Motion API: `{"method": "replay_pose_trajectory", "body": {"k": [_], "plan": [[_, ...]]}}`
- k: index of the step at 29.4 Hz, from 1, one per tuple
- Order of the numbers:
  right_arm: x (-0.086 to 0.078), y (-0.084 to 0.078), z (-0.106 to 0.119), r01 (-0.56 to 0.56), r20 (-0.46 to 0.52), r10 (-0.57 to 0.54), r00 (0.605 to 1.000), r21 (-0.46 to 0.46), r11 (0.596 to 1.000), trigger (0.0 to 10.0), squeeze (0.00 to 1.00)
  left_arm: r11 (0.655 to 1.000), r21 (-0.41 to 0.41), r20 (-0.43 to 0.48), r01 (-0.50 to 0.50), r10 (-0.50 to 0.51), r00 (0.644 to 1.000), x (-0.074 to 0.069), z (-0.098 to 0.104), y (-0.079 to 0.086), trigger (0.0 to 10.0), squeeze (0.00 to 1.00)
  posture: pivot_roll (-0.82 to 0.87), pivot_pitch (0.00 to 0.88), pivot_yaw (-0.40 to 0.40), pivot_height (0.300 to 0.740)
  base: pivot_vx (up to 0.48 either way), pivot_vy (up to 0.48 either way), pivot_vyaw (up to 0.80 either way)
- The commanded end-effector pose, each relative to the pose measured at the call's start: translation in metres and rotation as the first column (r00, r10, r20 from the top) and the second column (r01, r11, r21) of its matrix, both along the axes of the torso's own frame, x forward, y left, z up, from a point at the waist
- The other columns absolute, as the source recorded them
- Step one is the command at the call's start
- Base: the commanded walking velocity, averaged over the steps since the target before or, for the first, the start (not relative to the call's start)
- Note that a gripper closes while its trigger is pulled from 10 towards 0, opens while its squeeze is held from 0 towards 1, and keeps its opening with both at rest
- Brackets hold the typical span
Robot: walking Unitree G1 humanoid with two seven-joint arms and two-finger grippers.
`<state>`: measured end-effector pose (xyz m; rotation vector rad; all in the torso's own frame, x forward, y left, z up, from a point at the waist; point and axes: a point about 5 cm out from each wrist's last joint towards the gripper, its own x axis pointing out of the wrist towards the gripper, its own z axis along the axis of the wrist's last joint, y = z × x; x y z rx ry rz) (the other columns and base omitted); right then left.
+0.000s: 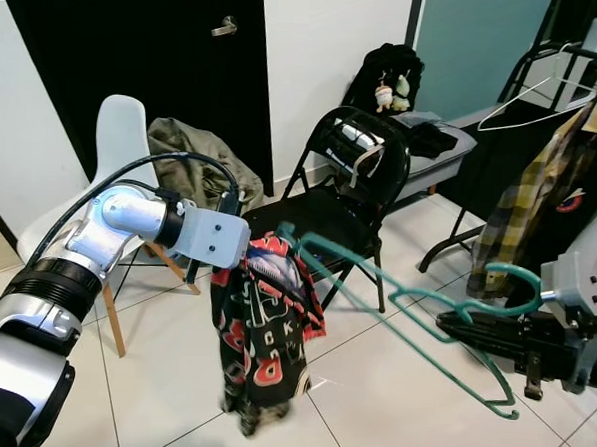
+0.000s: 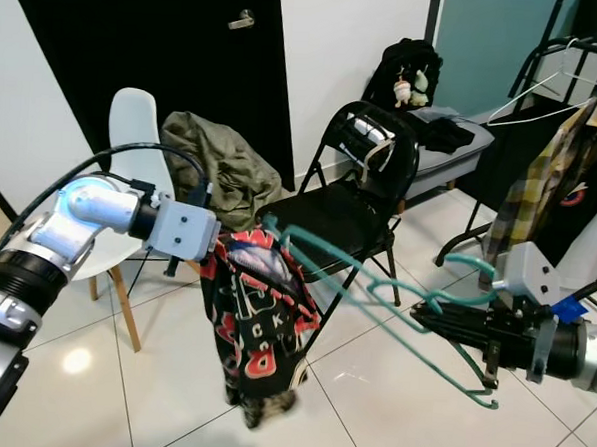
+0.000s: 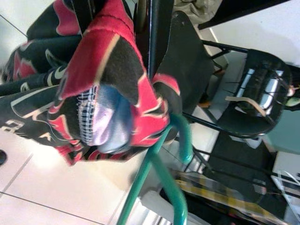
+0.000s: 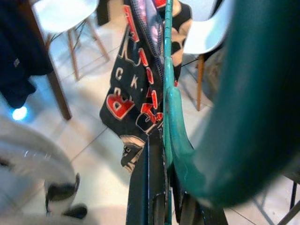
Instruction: Hang hanger
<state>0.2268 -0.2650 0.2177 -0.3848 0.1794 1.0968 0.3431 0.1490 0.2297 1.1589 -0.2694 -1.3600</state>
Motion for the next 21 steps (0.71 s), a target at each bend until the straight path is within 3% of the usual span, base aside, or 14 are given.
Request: {"method": "replay_pose_trajectory", "body": {"k": [1, 6, 21], "plan": [[-0.002, 0.005, 0.006, -0.053, -0.002, 0.053, 0.999, -0.055, 0.997, 10.0, 0.0, 0.999, 0.035, -0.002, -0.015, 0.015, 1.0, 0.0, 0.001, 0.009, 10.0, 0.0, -0.1, 0.0, 0.078, 0.74, 0.0, 0.0, 0.0], [-0.008, 0.003, 0.025, -0.105, 0.007, 0.107, 0.994, -0.127, 0.986, 10.0, 0.0, 0.997, 0.071, -0.01, -0.026, 0.026, 1.0, 0.001, -0.005, 0.012, 10.0, 0.0, -0.11, 0.0, 0.08, 0.74, 0.0, 0.0, 0.0], [-0.008, 0.009, 0.031, -0.123, 0.013, 0.127, 0.992, -0.189, 0.974, 10.0, 0.0, 0.998, 0.07, -0.047, -0.001, 0.004, 0.999, -0.002, -0.006, 0.008, 10.0, 0.0, -0.1, 0.0, 0.087, 0.74, 0.0, 0.0, 0.0]]}}
